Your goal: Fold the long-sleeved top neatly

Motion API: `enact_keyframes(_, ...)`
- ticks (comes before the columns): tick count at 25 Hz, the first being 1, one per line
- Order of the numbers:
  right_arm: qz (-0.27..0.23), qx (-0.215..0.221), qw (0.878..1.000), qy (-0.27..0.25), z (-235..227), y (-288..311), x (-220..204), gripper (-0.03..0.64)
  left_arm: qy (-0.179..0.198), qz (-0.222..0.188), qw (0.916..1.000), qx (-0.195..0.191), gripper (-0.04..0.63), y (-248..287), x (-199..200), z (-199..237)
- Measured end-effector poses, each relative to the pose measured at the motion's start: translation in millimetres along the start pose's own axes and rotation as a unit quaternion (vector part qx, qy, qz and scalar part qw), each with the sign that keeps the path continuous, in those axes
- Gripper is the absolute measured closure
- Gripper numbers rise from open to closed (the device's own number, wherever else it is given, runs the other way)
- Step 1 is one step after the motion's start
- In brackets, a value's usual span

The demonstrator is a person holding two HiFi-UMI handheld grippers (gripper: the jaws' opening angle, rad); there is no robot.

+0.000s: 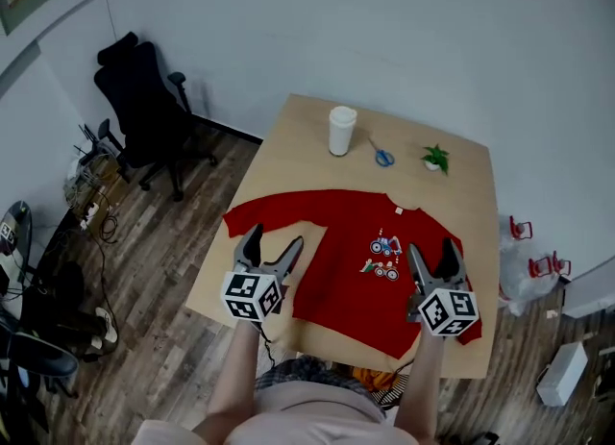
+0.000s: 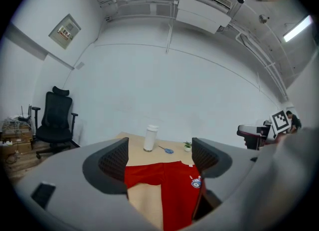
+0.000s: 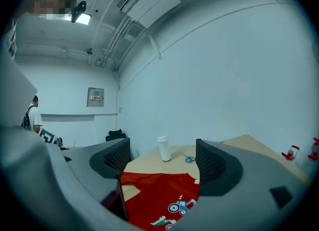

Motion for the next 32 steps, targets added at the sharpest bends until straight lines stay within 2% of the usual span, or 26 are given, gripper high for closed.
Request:
enact_keyframes(5, 0.023, 0.068, 0.997, 0.003, 35, 51, -18, 0.218, 0.005, 0.004, 0.9981, 0.062, 0.209, -22, 0, 37)
enact_keyframes(11, 0.058, 0.135, 0.989, 0.009, 76, 111, -45, 0.216, 0.012, 0.018, 0.9915, 0.128, 0.209, -31, -8, 86)
enact_keyframes(22, 0.112, 0.209, 0.971, 0.018, 137, 224, -115, 0.218, -0.012, 0.073, 0.9779, 0.196, 0.212, 12, -51, 166)
enact_keyframes(26, 0.135, 0.222, 0.965, 0.021, 151, 256, -143, 0.218, -0.026, 0.100, 0.9694, 0.222, 0.227, 20, -70, 187)
enact_keyframes(32, 0.181, 0.235, 0.955, 0.016, 169, 273, -197, 0.219, -0.047, 0.152, 0.9521, 0.261, 0.258, 21, -105, 210)
Point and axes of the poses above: the fingertips, and each gripper's own axes: y forward along the fingers, z to its left, x out of its top, the point moved 7 cm from there along -y, backward along the fingers, and after that the axes turned 10 degrees about -z, right-handed, at the moved point
